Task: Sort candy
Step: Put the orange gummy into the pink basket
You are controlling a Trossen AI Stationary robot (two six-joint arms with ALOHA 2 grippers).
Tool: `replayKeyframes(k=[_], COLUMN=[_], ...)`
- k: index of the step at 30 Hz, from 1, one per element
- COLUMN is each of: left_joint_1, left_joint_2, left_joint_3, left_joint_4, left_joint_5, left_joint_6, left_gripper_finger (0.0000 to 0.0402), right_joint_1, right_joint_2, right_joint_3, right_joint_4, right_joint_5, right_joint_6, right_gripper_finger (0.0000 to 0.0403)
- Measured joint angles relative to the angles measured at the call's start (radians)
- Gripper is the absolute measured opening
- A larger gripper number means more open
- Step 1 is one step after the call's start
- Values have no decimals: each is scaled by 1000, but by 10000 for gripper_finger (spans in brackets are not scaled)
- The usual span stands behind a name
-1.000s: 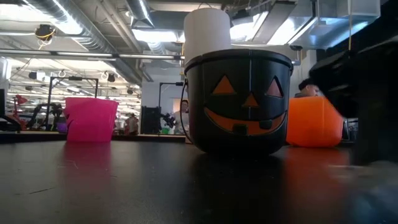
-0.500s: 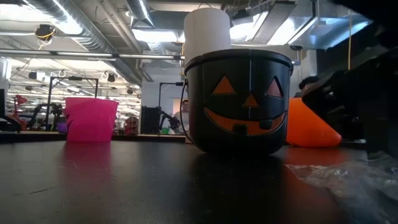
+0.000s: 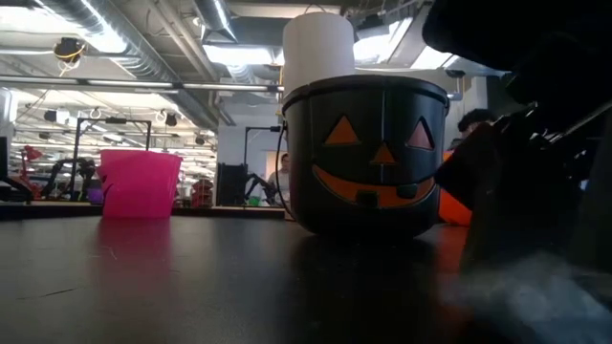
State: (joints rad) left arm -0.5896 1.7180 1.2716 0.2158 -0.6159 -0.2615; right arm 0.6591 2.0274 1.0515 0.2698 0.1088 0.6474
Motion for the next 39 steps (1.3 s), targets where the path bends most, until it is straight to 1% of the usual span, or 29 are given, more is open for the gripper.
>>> replayKeyframes(k=[3,6,9,13,15,19,23,26,35,36,39], left_joint_1=[0,-2,-2,-2,-3,-3,-3,-3,-3,-3,-19], left_joint_2=[0,0,0,0,0,0,0,0,0,-4,-65], left_joint_3=[0,0,0,0,0,0,0,0,-1,-1,-3], left_joint_4=[0,-3,-7,-7,-7,-7,-11,-13,-16,-20,-61], left_joint_5=[0,1,1,0,0,1,0,0,-3,-23,-165], left_joint_6=[0,-1,-1,-1,-1,-1,-1,0,13,28,85], left_gripper_finger=[168,168,168,168,168,168,168,168,168,168,168], right_joint_1=[-6,-6,-6,-7,-13,-21,-17,-16,-19,-23,-44], right_joint_2=[20,25,24,23,21,0,-53,-111,-274,-292,-360], right_joint_3=[2,4,2,0,0,0,-4,-3,-2,-2,-2], right_joint_4=[13,6,10,24,22,-12,-67,-107,-247,-257,-283], right_joint_5=[-25,-26,-30,-40,-64,-101,-109,-77,79,101,163], right_joint_6=[0,-5,-39,-76,-99,-105,-136,-158,-229,-239,-285], right_gripper_finger=[182,157,112,33,10,16,3,2,1,1,1])
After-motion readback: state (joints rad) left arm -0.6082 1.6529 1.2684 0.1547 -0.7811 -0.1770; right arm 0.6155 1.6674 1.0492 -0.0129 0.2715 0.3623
